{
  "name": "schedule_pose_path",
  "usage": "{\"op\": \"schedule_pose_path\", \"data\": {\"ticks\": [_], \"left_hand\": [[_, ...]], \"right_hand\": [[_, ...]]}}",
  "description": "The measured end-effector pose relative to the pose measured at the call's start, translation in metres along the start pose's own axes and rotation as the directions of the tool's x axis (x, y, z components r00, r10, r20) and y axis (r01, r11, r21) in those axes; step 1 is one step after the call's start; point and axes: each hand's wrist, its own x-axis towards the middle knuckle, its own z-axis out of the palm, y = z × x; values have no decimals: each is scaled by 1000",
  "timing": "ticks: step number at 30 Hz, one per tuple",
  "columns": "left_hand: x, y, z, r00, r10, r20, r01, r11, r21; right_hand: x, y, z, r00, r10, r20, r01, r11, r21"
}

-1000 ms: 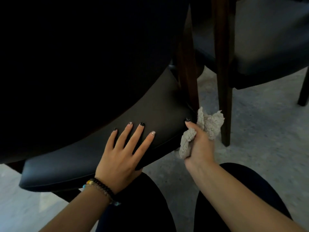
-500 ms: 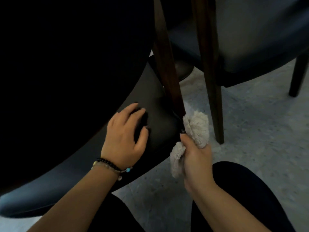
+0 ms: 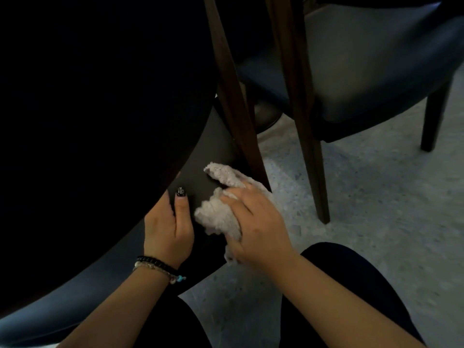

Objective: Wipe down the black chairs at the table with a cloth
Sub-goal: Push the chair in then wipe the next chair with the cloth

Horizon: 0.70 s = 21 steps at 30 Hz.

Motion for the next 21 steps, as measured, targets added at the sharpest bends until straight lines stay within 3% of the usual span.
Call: {"op": "schedule_pose_path", "data": {"ticks": [5,8,10,12,13,15,16,17,19,21], "left_hand": [[1,-1,6,996,-25,83,23,999,24],[-1,0,4,989,-10,149,2,999,49],[-1,1,0,975,28,222,-47,996,80],[1,3,-1,933,147,330,-208,965,160],[2,4,1,893,209,399,-307,931,200],[6,6,5,819,243,520,-414,877,243],[9,6,6,800,228,555,-420,873,247],[10,7,6,787,212,579,-416,876,244],[10,6,7,766,196,612,-407,885,226],[8,5,6,756,189,627,-404,888,219]], "right_hand": [[61,-2,4,972,183,147,-160,975,-154],[40,-9,-2,973,106,204,-76,986,-151],[10,-10,-20,981,15,192,-20,1000,22],[-12,-5,-41,995,102,12,-100,931,350],[-15,4,-51,962,252,-103,-170,853,493],[-6,26,-61,759,573,-310,-289,723,628],[4,36,-60,672,657,-342,-342,685,643],[15,43,-54,660,690,-298,-383,649,657],[36,47,-29,729,683,-45,-498,575,649],[48,54,-8,690,707,155,-589,425,687]]}}
